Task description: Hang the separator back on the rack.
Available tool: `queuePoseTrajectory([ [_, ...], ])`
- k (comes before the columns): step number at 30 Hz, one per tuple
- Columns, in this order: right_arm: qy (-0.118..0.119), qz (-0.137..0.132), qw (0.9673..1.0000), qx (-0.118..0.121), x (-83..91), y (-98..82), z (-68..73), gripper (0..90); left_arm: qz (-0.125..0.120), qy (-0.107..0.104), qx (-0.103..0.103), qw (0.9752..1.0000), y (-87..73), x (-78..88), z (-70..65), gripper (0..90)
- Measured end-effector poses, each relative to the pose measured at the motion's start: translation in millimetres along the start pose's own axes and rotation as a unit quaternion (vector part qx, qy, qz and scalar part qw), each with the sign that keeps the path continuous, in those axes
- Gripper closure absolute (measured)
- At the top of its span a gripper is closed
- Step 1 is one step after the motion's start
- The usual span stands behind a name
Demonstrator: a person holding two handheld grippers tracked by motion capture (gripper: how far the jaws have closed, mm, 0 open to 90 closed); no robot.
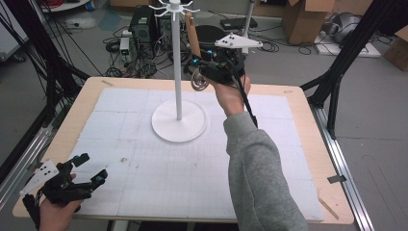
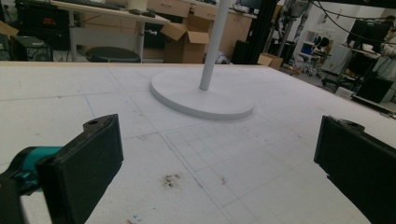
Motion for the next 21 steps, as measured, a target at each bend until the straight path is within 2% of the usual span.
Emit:
queuePoseTrajectory([
  [15, -0.001, -0.007, 1.0, 0.0, -3.6, -3.1, 1.9, 66.7, 0.0, 0.0, -0.001, 1.0, 0.2, 0.7, -0.4, 1.8],
  [21, -0.002, -0.012, 0.9999, -0.001, 1.0, -6.3, 2.2, 53.2, 0.001, 0.0, -0.001, 1.0, -0.1, 0.0, -1.4, 1.8],
])
Point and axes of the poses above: each handheld gripper's, and its own axes: x roughly backward along the jaws, y roughly out of its top, z roughly to its left, the point moved 3 cm from there along -x, roughly forward along the jaws
